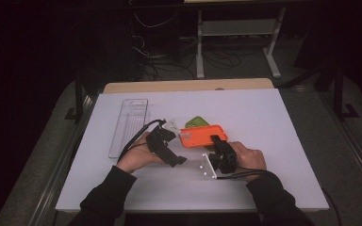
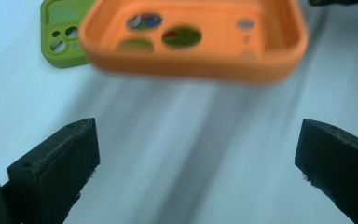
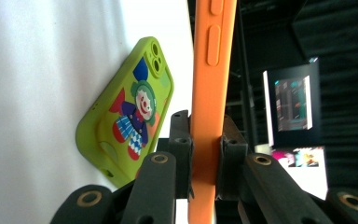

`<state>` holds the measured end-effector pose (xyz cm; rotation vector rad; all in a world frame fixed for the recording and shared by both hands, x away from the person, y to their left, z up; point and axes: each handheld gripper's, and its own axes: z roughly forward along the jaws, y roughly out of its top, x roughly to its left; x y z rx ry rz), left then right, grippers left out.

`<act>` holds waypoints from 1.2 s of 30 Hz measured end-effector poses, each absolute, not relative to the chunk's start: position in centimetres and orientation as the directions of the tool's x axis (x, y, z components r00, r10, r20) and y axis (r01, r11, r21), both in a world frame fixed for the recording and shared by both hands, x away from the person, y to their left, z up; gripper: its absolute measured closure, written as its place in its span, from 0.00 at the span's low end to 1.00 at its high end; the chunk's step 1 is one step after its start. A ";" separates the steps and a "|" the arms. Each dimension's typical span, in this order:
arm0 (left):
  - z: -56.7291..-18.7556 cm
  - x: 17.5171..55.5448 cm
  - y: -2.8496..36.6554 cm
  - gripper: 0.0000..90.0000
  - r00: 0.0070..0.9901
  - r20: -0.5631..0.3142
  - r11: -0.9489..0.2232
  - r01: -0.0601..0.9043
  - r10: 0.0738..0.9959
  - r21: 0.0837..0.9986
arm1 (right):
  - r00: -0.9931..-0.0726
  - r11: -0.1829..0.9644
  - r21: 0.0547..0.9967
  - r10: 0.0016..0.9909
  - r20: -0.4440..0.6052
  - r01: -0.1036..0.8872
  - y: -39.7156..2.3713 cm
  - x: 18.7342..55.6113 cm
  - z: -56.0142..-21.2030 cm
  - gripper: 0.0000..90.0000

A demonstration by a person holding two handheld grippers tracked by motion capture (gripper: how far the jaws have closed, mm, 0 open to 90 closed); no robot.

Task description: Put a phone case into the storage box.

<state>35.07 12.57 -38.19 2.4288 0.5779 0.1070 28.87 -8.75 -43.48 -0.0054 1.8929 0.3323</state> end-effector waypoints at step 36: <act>-38.6 35.6 12.9 0.00 0.893 -0.044 -0.720 0.389 0.448 0.574 | -0.649 0.420 0.840 0.752 -0.110 0.344 -13.7 32.0 -40.7 0.87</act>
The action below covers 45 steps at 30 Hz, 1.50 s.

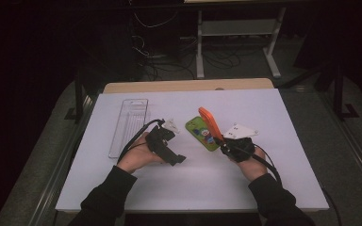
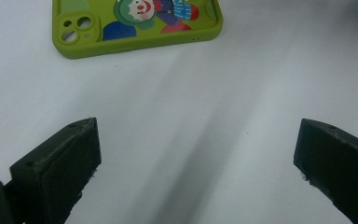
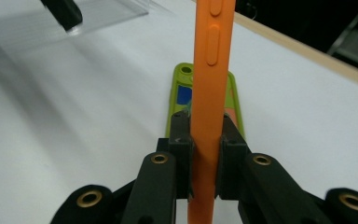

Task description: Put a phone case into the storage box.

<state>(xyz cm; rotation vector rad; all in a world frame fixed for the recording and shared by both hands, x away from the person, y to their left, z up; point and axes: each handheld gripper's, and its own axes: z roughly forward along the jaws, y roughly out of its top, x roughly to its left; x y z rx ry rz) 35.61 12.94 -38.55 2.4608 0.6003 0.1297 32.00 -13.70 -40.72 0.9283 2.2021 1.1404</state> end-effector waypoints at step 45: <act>-35.5 38.5 10.3 0.00 0.855 -0.197 -0.367 0.399 0.479 0.840 | -0.640 0.182 0.845 0.735 0.222 0.502 -13.6 32.4 -40.7 0.87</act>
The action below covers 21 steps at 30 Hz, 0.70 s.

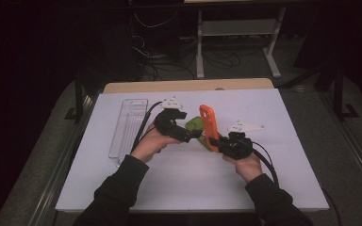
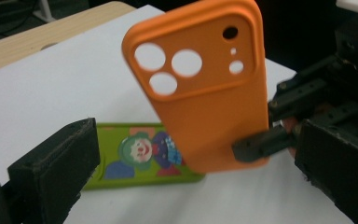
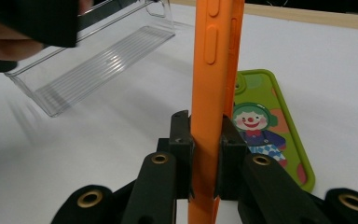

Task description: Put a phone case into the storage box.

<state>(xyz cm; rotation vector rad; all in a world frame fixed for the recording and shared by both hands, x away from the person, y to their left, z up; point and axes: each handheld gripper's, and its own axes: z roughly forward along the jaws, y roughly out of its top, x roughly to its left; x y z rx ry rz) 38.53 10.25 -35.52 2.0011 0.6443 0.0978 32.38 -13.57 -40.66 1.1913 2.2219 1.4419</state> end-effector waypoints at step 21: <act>-36.3 39.8 7.1 0.00 0.862 -0.271 -0.283 0.413 0.429 0.866 | -0.677 0.189 0.868 0.707 0.205 0.460 -12.8 31.8 -40.3 0.87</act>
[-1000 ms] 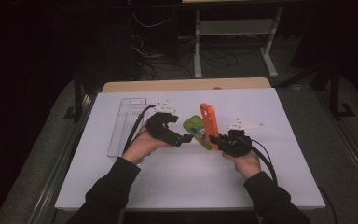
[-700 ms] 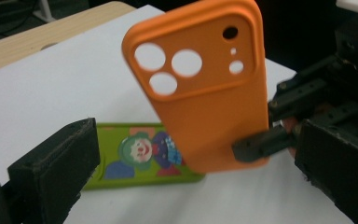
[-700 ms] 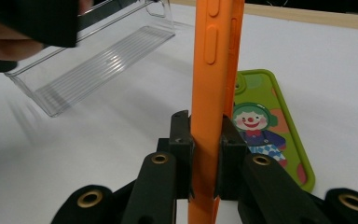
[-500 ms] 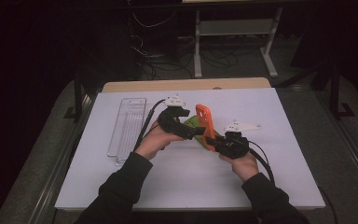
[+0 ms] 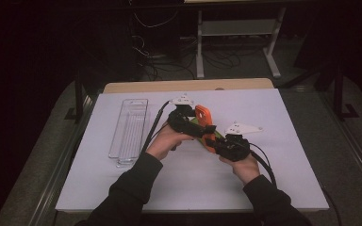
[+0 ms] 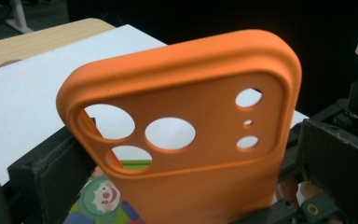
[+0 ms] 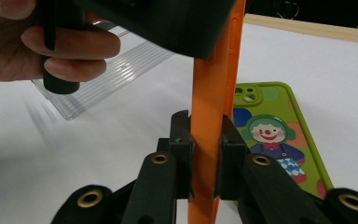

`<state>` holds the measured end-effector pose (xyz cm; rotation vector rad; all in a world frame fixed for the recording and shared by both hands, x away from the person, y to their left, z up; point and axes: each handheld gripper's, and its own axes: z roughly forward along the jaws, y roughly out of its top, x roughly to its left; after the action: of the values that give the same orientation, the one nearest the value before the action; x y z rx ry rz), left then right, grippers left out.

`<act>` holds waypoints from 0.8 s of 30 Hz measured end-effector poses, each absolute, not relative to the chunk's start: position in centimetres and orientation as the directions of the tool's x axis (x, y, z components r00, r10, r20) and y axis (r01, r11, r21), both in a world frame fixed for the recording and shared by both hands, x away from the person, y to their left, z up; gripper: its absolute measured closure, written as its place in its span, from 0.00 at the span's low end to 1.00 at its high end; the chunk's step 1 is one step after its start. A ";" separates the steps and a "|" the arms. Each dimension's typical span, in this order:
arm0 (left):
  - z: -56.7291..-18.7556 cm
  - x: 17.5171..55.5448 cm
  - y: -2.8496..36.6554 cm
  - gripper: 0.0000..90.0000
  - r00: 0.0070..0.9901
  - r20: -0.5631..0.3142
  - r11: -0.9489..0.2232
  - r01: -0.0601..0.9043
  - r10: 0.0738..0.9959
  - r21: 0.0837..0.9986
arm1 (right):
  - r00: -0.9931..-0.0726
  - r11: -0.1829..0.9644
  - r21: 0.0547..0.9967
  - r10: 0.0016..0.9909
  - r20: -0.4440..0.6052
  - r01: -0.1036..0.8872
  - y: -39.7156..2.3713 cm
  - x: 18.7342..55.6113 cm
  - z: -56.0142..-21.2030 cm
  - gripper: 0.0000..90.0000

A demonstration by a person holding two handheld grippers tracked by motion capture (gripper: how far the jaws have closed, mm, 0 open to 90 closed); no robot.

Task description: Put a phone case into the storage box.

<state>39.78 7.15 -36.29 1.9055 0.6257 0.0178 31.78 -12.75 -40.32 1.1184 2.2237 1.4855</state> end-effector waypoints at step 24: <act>-36.1 39.6 7.2 0.16 0.863 -0.258 -0.234 0.385 0.435 0.893 | -0.679 0.231 0.869 0.718 0.151 0.438 -12.6 31.7 -40.5 0.87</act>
<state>39.62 7.22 -36.08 1.8500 0.6149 0.0518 31.67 -12.56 -40.45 1.0811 2.2265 1.4267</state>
